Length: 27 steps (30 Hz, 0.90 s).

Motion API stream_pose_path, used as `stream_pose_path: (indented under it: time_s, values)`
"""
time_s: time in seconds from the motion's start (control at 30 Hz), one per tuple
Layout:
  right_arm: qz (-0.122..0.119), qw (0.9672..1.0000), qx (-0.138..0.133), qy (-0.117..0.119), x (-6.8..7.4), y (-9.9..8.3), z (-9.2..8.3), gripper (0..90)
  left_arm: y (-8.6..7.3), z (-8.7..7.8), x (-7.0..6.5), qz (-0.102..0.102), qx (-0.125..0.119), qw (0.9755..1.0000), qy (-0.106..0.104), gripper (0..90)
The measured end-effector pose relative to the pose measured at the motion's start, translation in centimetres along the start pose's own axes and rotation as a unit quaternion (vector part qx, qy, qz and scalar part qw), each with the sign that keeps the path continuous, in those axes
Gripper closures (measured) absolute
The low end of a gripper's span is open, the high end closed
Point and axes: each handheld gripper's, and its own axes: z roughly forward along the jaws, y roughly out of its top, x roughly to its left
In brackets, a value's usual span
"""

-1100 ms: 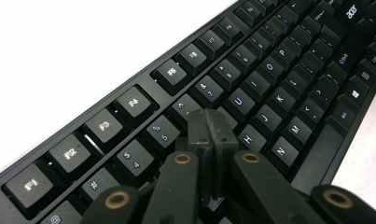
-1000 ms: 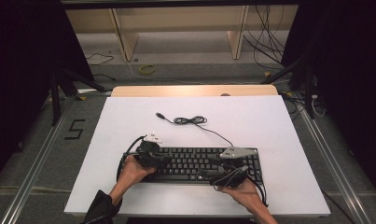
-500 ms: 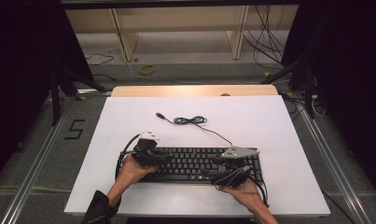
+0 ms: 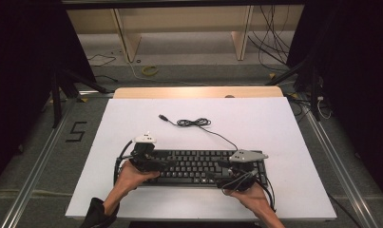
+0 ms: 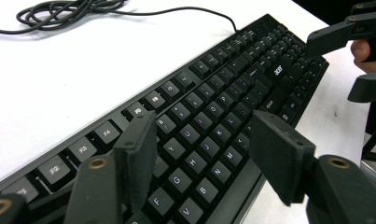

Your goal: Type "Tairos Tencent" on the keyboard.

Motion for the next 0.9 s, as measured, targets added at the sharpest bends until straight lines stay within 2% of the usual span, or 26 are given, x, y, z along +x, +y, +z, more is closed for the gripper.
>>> stream_pose_path:
  time_s: [0.2,0.4,0.9]
  values:
    - [0.001,1.0000,-0.006,0.000,-0.1,-0.2,-0.3,35.9,-0.6,-1.0,-0.1,-0.001,-0.028,0.9996,0.002,36.5]
    - [-0.002,0.9999,-0.012,0.001,0.0,-0.4,-0.6,35.8,-1.3,-1.6,-0.4,-0.001,-0.043,0.9990,-0.005,34.0]
    - [-0.001,0.9998,-0.021,-0.006,-0.3,-1.2,-1.8,35.7,-3.2,-2.7,-1.2,-0.004,-0.058,0.9982,-0.012,32.1]
